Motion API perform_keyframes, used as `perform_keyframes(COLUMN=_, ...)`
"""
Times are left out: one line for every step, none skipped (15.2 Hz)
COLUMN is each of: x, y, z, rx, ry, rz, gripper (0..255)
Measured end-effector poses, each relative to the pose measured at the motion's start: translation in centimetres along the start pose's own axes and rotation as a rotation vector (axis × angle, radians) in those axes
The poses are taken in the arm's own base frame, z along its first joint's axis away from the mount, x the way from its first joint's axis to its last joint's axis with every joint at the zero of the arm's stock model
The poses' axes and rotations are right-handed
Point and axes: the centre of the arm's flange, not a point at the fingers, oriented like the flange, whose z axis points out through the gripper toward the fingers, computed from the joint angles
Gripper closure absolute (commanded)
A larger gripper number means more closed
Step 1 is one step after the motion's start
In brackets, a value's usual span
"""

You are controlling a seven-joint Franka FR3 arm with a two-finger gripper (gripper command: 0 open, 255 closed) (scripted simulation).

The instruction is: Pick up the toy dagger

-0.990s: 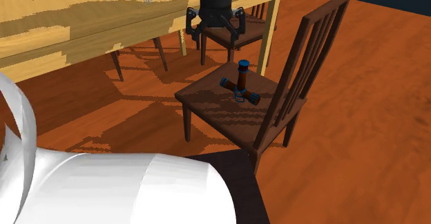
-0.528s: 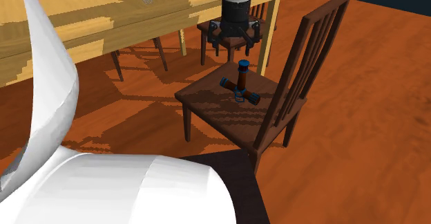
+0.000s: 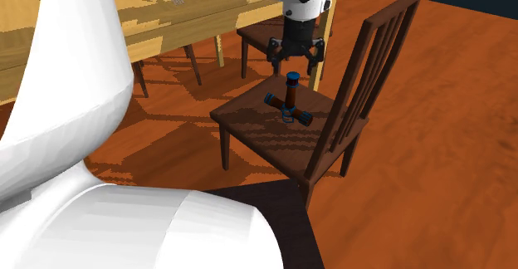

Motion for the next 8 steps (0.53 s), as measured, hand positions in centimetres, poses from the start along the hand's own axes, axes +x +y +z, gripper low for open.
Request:
perform_keyframes(x=0.0, y=0.0, z=0.4, rx=0.0, ry=0.0, rz=0.0, gripper=0)
perform_keyframes(x=0.0, y=0.1, z=0.9, rx=0.0, ry=0.0, rz=0.0, gripper=0)
perform_keyframes(x=0.0, y=0.0, z=1.5, rx=0.0, ry=0.0, rz=0.0, gripper=0)
perform_keyframes(x=0.1, y=0.1, z=2.2, rx=0.0, ry=0.0, rz=0.0, gripper=0)
perform_keyframes(x=0.1, y=0.1, z=2.5, rx=0.0, ry=0.0, rz=0.0, gripper=0)
perform_keyframes(x=0.1, y=0.1, z=2.7, rx=0.0, ry=0.0, rz=0.0, gripper=255)
perform_keyframes(x=0.1, y=0.1, z=2.8, rx=0.0, ry=0.001, rz=0.0, gripper=255)
perform_keyframes(x=0.1, y=0.1, z=2.8, rx=0.0, ry=0.001, rz=0.0, gripper=255)
